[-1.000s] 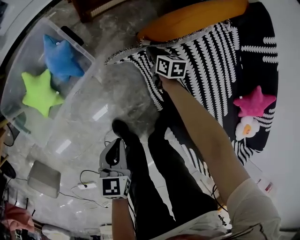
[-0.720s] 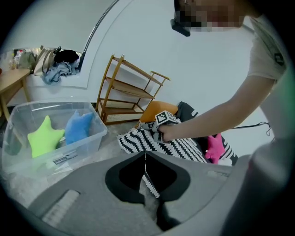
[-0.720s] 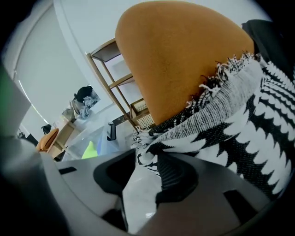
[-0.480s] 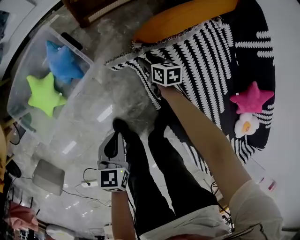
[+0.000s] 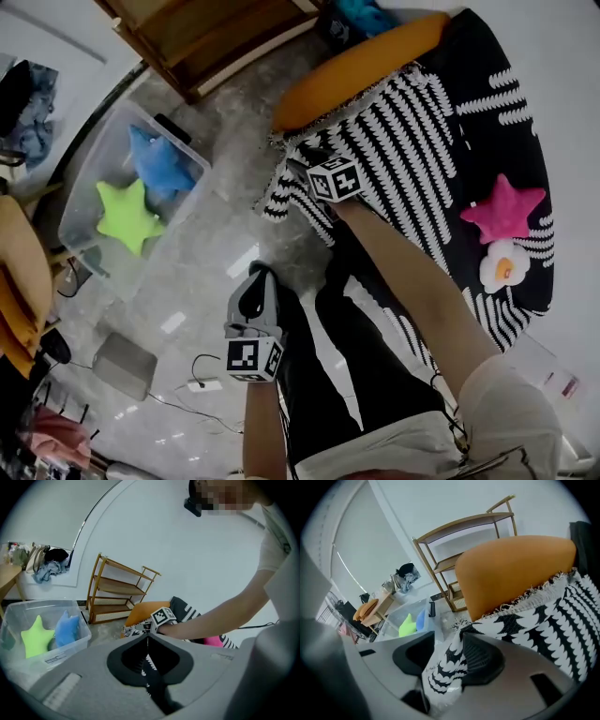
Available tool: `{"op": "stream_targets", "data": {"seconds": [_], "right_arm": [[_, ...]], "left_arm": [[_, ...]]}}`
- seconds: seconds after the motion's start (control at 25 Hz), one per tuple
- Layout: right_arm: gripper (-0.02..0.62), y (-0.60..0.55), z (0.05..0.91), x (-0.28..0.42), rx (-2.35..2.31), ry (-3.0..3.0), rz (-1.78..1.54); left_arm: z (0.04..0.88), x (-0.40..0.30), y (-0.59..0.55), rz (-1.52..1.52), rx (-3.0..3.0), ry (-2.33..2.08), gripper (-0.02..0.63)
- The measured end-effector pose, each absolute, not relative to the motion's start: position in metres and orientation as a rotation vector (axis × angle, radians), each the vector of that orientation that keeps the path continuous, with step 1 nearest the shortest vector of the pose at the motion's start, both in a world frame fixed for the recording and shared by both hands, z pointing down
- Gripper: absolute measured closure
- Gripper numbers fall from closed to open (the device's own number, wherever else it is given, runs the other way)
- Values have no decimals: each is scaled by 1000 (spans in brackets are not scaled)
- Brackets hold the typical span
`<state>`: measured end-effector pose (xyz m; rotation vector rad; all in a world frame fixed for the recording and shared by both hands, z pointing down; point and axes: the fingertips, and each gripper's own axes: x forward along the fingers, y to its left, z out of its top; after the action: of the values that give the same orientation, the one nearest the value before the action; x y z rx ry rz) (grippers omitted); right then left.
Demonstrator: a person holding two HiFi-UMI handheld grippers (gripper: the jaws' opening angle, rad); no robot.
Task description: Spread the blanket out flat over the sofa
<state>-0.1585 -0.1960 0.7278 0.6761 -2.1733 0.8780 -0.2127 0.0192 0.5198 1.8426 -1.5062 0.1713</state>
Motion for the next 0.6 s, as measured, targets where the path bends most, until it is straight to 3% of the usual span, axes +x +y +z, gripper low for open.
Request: {"op": "stream_targets", "data": {"seconds": [0.28, 0.6], "right_arm": [[416, -202, 795, -180, 874, -2168, 1087], [413, -158, 852, -190, 785, -2096, 1069]], "left_arm": [[570, -216, 67, 250, 1795, -1507, 588], [612, -245, 85, 274, 1764, -1500, 588]]}}
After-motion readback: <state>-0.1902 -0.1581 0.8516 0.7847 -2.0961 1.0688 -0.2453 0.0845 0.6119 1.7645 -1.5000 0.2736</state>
